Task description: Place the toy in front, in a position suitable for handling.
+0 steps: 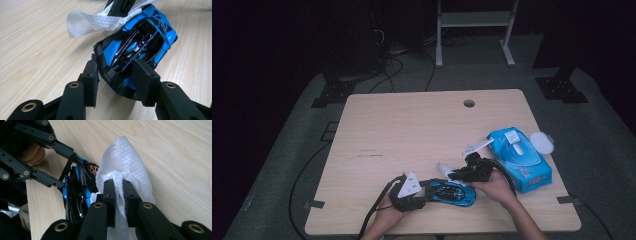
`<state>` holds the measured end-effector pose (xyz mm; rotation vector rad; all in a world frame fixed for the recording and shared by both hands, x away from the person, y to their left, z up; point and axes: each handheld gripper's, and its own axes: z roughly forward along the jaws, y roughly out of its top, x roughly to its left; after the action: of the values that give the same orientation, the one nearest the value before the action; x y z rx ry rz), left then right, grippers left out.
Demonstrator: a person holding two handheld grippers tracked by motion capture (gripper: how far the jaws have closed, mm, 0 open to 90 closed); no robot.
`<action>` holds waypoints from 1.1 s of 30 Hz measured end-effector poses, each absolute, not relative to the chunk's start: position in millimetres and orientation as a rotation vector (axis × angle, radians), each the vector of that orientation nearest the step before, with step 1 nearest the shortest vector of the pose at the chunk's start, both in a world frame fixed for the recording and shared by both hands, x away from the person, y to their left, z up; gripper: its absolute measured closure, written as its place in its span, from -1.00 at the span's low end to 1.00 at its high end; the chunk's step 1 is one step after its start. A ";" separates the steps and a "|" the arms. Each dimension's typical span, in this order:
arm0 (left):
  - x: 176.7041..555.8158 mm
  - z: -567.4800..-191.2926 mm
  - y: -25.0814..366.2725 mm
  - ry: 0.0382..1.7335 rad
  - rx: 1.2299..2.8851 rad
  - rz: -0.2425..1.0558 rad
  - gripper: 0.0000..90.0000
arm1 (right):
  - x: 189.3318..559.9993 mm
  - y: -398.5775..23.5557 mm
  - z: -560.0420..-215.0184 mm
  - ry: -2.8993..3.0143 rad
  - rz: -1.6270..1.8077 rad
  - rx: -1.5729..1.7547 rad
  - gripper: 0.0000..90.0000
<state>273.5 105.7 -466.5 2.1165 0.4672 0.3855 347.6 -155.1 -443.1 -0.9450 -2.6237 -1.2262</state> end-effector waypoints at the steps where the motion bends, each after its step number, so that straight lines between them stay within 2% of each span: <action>1: 273.5 -466.7 105.8 0.467 2.115 0.389 0.28 | 349.3 -155.6 -444.0 -2.612 -1.224 -0.944 0.83; 15: 269.1 -467.8 105.4 0.445 2.112 0.416 0.28 | 361.9 -159.5 -456.9 -2.546 -1.112 -0.973 0.84; 22: 265.9 -468.5 100.6 0.437 2.125 0.407 0.15 | 360.7 -158.3 -456.8 -2.465 -1.122 -0.902 0.85; 28: 268.5 -468.8 102.3 0.484 2.137 0.382 -0.19 | 355.0 -153.1 -453.5 -2.447 -1.133 -0.866 0.85; 33: 271.7 -470.1 102.2 0.499 2.145 0.306 -0.41 | 347.6 -148.1 -448.6 -2.470 -1.138 -0.851 0.86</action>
<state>271.7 102.2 -470.1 2.1451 0.4992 0.3059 347.6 -148.1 -448.6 -0.8513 -2.4701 -1.1379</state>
